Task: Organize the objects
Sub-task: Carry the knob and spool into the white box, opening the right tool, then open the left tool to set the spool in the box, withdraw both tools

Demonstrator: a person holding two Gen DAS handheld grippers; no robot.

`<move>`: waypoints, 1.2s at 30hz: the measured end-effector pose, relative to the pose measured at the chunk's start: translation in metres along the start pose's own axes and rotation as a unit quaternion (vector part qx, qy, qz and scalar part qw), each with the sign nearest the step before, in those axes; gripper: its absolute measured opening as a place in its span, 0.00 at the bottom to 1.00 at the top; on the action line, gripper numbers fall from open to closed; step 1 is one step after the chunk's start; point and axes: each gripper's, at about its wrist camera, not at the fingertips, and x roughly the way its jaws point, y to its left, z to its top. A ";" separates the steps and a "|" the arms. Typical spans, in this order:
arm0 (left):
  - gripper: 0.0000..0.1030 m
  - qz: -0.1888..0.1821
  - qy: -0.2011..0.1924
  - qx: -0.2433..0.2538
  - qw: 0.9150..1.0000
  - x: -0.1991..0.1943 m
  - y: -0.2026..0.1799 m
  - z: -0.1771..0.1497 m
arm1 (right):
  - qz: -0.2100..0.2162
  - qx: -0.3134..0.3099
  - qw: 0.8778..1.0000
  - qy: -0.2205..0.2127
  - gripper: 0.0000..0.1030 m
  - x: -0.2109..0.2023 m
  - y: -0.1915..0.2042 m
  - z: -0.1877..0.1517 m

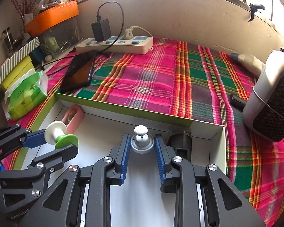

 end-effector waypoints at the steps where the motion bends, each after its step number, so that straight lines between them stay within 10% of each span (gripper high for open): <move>1: 0.31 0.001 0.001 0.000 1.000 0.000 0.000 -0.001 | -0.001 -0.001 1.000 0.001 0.27 0.000 0.000 0.000; 20: 0.31 0.010 0.009 -0.004 1.000 0.005 0.001 -0.002 | -0.009 0.005 1.000 -0.001 0.27 0.000 -0.001 -0.002; 36: 0.31 0.022 0.011 -0.012 1.000 -0.003 0.003 -0.005 | -0.003 0.021 1.000 -0.012 0.47 -0.010 -0.001 -0.004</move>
